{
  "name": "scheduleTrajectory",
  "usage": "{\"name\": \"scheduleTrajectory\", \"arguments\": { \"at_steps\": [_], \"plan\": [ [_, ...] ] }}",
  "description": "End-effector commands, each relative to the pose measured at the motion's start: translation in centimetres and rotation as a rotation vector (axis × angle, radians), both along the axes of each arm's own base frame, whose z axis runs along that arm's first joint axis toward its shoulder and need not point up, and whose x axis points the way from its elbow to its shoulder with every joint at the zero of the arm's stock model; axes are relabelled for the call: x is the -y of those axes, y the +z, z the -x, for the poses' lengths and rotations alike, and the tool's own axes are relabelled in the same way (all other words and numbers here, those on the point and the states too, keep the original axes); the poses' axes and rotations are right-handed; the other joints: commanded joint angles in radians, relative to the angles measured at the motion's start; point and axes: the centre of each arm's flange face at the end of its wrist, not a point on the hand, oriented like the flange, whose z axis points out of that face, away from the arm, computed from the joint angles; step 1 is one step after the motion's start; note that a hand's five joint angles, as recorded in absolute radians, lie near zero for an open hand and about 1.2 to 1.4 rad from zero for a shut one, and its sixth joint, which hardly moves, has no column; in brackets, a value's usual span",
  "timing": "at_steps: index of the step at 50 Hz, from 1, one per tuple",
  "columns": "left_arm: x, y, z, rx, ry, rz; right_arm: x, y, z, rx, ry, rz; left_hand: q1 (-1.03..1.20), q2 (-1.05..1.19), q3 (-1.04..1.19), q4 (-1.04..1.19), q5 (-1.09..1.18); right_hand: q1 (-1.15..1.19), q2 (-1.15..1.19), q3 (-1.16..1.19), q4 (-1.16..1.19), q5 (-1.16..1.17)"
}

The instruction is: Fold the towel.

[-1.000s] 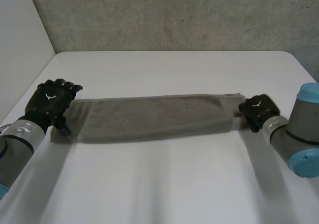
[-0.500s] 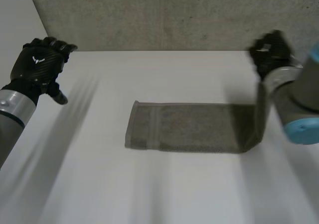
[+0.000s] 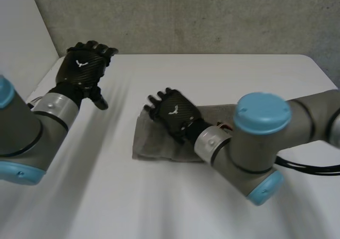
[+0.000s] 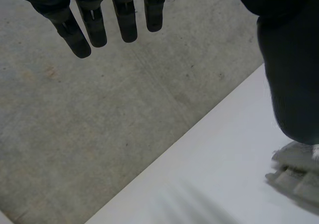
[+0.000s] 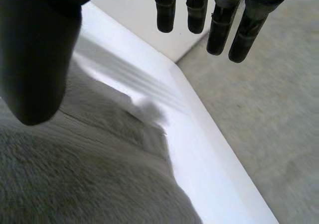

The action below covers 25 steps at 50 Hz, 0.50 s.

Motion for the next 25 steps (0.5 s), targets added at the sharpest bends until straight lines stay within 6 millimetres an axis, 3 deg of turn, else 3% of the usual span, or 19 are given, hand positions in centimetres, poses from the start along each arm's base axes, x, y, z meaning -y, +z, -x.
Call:
{"name": "scheduleTrajectory", "arguments": {
  "at_steps": [1, 3, 5, 8, 10, 15, 20, 22, 23, 24, 25],
  "plan": [
    [-0.6, -0.4, 2.4, -0.003, -0.040, -0.001, 3.6, 2.4, 6.3, 0.044, -0.202, -0.131, -0.082, -0.071, -0.059, -0.080, -0.212, -0.063, -0.074, -0.069, -0.085, -0.056],
    [-0.9, -0.5, 2.8, 0.001, -0.052, -0.001, 3.8, 2.1, 7.4, 0.034, -0.234, -0.173, -0.082, -0.071, -0.059, -0.080, -0.212, -0.063, -0.074, -0.069, -0.085, -0.056],
    [-1.2, -0.7, 3.2, 0.002, -0.064, -0.006, 3.9, 0.4, 9.6, -0.008, -0.294, -0.248, -0.082, -0.071, -0.059, -0.080, -0.212, -0.063, -0.074, -0.069, -0.085, -0.056],
    [-1.9, -1.0, 4.0, 0.005, -0.090, -0.011, 3.8, -0.4, 10.5, -0.021, -0.316, -0.281, -0.082, -0.071, -0.059, -0.080, -0.212, -0.029, -0.040, -0.035, -0.051, -0.022],
    [-2.3, -1.5, 4.4, 0.009, -0.106, -0.025, 3.5, -2.1, 11.8, -0.049, -0.348, -0.323, -0.079, -0.068, -0.057, -0.077, -0.209, 0.184, 0.173, 0.178, 0.162, 0.191],
    [-2.4, -2.4, 4.7, 0.018, -0.112, -0.046, 3.7, -3.8, 13.2, -0.092, -0.393, -0.315, -0.079, -0.068, -0.057, -0.077, -0.209, 0.472, 0.461, 0.466, 0.450, 0.479],
    [-2.7, -2.7, 5.0, 0.024, -0.123, -0.055, 4.2, -4.3, 13.6, -0.153, -0.462, -0.242, -0.076, -0.065, -0.054, -0.074, -0.207, 0.526, 0.515, 0.519, 0.503, 0.533],
    [-2.8, -2.8, 4.9, 0.025, -0.123, -0.058, 4.7, -4.4, 14.0, -0.188, -0.505, -0.199, -0.076, -0.065, -0.054, -0.074, -0.207, 0.791, 0.780, 0.785, 0.769, 0.798],
    [-2.8, -2.9, 4.9, 0.026, -0.123, -0.059, 4.7, -4.4, 14.0, -0.188, -0.505, -0.199, -0.076, -0.065, -0.054, -0.074, -0.207, 0.793, 0.782, 0.787, 0.771, 0.800],
    [-2.8, -2.9, 4.9, 0.026, -0.123, -0.059, 4.9, -4.4, 14.2, -0.206, -0.521, -0.172, -0.076, -0.065, -0.054, -0.074, -0.207, 0.982, 0.971, 0.976, 0.960, 0.989],
    [-2.8, -2.9, 4.9, 0.026, -0.121, -0.059, 5.0, -4.4, 14.2, -0.207, -0.522, -0.172, -0.076, -0.065, -0.054, -0.074, -0.207, 0.984, 0.973, 0.977, 0.961, 0.991]
  ]
}}
